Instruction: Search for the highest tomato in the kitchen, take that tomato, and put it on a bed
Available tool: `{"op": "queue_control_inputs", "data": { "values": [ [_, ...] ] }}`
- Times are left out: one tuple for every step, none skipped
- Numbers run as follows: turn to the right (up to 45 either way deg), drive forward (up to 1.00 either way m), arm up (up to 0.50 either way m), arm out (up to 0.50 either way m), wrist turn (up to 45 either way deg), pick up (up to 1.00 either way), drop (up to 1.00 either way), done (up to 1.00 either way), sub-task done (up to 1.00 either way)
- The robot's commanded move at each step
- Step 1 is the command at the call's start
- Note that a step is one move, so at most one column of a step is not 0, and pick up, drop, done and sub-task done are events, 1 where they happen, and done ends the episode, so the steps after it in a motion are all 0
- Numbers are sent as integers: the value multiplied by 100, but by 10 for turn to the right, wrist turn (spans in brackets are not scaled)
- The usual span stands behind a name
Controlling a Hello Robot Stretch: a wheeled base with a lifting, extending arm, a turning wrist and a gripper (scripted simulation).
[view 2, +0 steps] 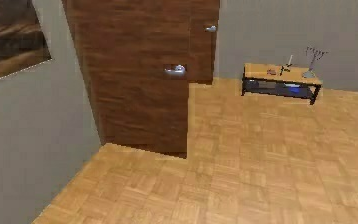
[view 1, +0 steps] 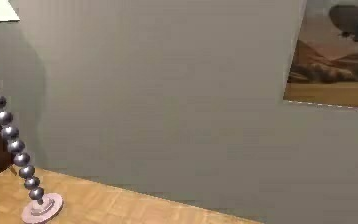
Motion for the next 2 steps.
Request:
{"op": "queue_control_inputs", "data": {
  "values": [
    [450,0,0,0,0,0,0,0,0],
    [450,0,0,0,0,0,0,0,0]
  ]
}}
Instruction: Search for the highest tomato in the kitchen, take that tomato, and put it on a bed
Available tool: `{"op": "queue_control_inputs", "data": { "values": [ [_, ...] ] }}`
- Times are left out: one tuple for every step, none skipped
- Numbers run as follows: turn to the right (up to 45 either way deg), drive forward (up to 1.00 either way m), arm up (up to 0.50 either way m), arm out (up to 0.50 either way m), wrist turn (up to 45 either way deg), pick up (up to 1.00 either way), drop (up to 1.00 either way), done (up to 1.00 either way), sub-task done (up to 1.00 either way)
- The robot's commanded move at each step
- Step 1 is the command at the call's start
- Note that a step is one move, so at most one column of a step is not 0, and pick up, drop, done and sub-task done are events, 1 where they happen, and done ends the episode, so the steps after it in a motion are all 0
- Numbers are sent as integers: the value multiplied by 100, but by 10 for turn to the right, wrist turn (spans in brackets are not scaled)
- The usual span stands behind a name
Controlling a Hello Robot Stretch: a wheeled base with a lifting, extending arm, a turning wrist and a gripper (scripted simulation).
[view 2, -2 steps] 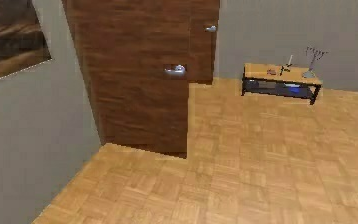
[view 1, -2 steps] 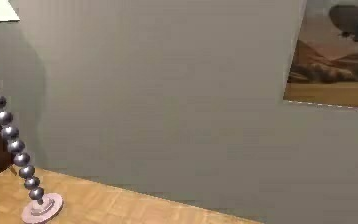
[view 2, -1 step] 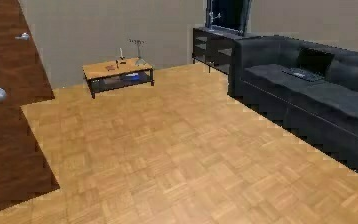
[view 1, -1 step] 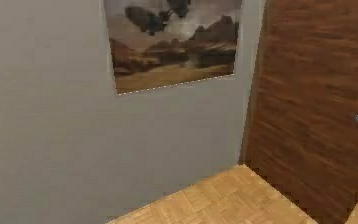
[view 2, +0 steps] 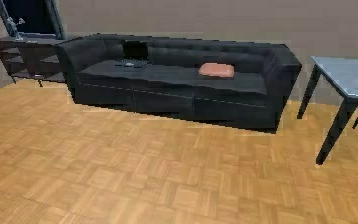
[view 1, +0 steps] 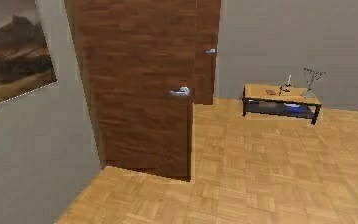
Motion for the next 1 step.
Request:
{"op": "queue_control_inputs", "data": {
  "values": [
    [270,0,0,0,0,0,0,0,0]
  ]
}}
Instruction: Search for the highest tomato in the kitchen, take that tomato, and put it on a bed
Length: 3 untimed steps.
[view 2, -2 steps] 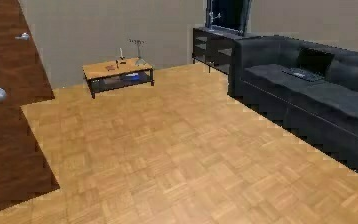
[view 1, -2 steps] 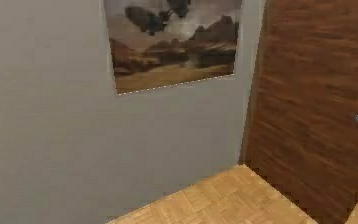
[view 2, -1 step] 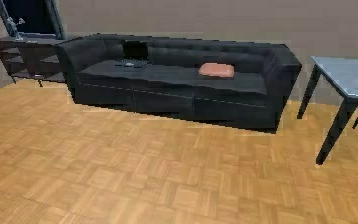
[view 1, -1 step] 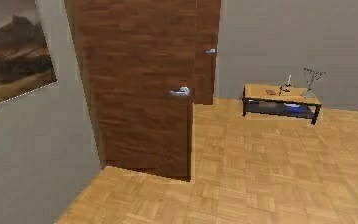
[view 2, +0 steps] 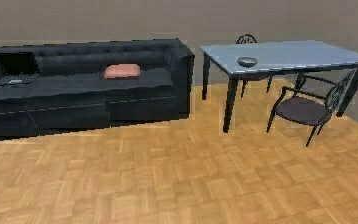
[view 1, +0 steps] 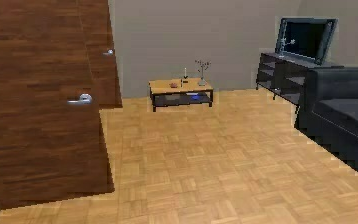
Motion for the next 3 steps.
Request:
{"op": "queue_control_inputs", "data": {
  "values": [
    [0,100,0,0,0,0,0,0,0],
    [90,0,0,0,0,0,0,0,0],
    [0,25,0,0,0,0,0,0,0]
  ]
}}
